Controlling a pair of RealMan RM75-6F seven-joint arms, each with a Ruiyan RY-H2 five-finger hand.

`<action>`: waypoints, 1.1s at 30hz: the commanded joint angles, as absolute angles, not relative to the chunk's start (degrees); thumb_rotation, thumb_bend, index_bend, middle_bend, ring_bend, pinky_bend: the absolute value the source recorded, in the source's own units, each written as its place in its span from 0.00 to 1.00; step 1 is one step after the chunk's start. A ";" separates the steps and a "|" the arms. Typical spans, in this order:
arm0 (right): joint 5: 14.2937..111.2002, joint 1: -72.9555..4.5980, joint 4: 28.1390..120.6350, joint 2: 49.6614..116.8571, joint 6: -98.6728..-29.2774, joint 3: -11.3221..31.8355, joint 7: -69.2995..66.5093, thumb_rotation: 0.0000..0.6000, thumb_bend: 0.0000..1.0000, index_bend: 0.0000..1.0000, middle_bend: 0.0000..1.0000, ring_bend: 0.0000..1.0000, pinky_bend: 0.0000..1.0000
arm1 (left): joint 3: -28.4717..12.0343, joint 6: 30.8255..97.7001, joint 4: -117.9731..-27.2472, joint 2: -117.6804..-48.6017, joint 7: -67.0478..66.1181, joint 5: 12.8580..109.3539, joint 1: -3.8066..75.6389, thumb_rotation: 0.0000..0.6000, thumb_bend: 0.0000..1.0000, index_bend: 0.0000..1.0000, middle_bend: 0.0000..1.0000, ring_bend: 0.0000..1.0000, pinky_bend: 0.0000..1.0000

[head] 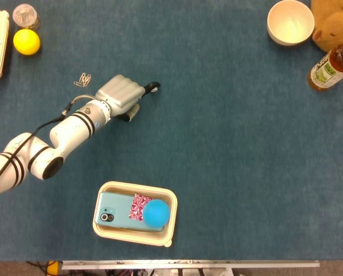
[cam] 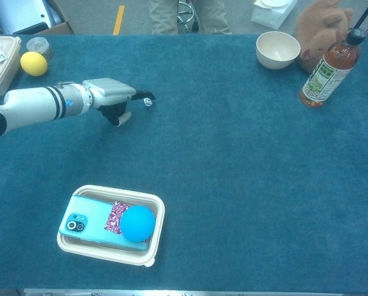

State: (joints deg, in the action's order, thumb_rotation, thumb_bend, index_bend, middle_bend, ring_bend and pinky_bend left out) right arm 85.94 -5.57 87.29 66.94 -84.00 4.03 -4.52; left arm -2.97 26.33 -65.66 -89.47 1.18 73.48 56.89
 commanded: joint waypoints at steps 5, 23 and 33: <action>85.88 -5.45 87.63 66.63 -84.35 4.19 -4.01 1.00 0.29 0.40 0.33 0.26 0.42 | -2.38 25.96 -67.09 -87.54 0.75 72.85 56.55 1.00 0.65 0.00 1.00 0.88 0.85; 86.23 -5.17 88.59 66.48 -84.94 4.11 -3.11 1.00 0.29 0.40 0.33 0.26 0.42 | -2.20 28.31 -72.88 -83.20 -2.30 70.75 55.78 1.00 0.65 0.00 1.00 0.88 0.85; 86.00 -5.03 88.41 66.28 -85.06 4.23 -3.43 1.00 0.29 0.40 0.33 0.26 0.42 | -2.39 27.27 -70.84 -85.87 -2.88 69.76 56.68 1.00 0.65 0.00 1.00 0.88 0.85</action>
